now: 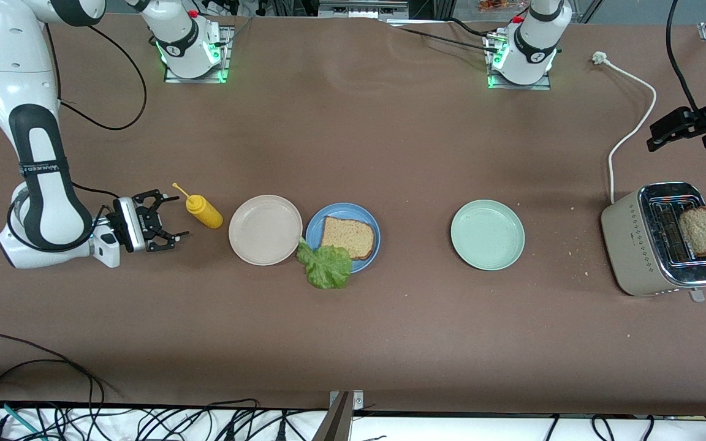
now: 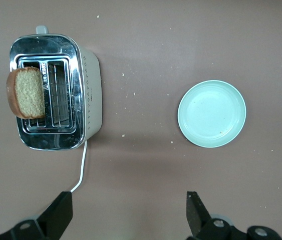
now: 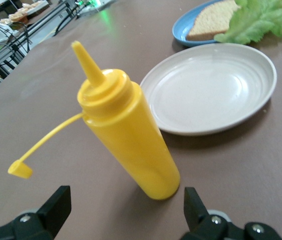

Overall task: Make sandwich in blue plate with both arms
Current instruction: 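Grasp the yellow mustard bottle with the right gripper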

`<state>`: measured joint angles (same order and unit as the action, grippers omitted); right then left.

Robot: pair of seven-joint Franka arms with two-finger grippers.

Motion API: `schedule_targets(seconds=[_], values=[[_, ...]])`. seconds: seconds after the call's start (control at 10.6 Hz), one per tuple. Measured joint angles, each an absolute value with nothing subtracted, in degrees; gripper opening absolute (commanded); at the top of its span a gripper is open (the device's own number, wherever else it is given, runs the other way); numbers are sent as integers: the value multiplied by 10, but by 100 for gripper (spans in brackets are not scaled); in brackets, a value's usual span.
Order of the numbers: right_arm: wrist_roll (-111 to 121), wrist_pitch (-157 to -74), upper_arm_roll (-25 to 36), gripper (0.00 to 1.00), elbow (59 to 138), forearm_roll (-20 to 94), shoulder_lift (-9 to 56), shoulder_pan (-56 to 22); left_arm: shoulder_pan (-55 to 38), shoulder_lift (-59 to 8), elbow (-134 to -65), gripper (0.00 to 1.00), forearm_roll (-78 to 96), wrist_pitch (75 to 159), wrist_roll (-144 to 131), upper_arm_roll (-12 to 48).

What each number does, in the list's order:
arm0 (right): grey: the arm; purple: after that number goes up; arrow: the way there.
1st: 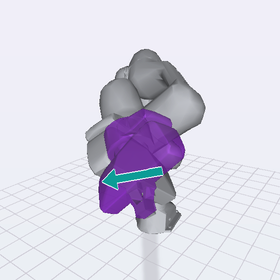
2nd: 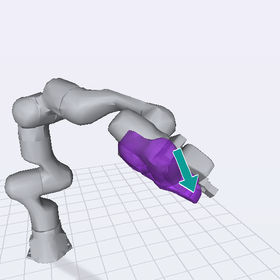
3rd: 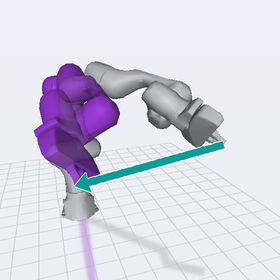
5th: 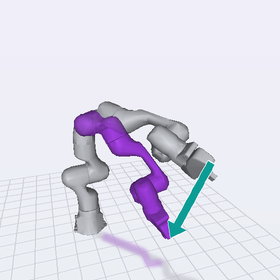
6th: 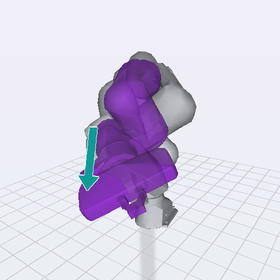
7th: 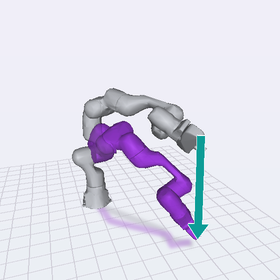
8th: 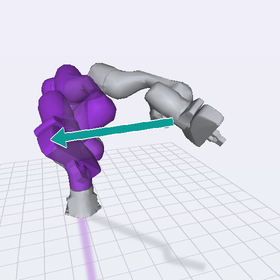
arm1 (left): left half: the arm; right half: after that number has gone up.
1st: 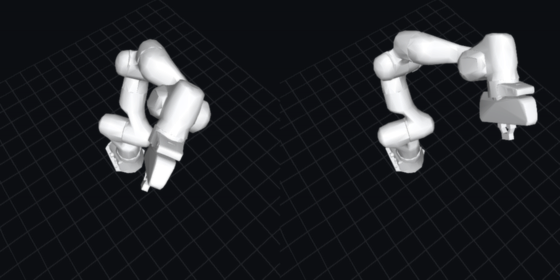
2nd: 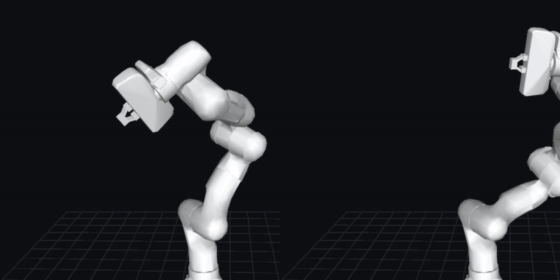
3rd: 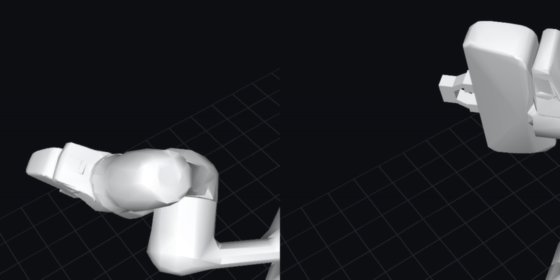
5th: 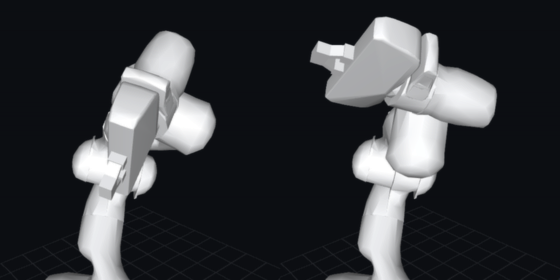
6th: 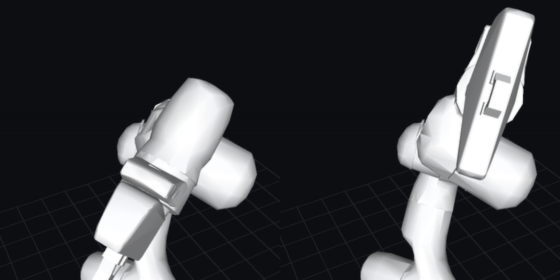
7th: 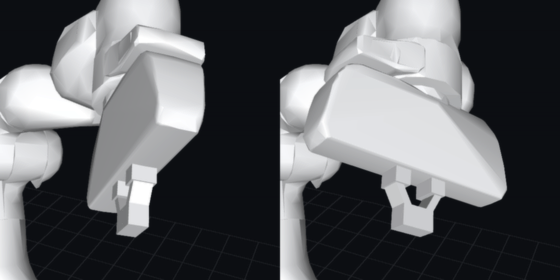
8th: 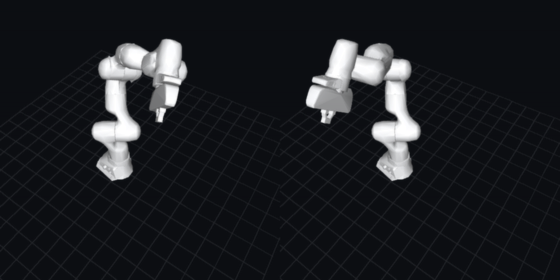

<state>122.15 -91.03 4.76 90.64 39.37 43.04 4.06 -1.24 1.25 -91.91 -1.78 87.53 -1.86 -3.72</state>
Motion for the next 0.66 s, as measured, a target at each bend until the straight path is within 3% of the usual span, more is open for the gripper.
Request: schedule_targets(seconds=[0.38,0.47,0.57,0.66], values=[[1326,-903,44,90,914,468,452,40,-12,12,-919,100,-18,875,-19,-37],[1337,-903,42,85,914,477,461,40,-12,12,-919,100,-18,875,-19,-37],[1342,-899,37,66,914,486,465,40,-12,12,-919,100,-18,875,-19,-37],[1342,-889,33,34,914,494,467,40,-12,12,-919,100,-18,875,-19,-37]])
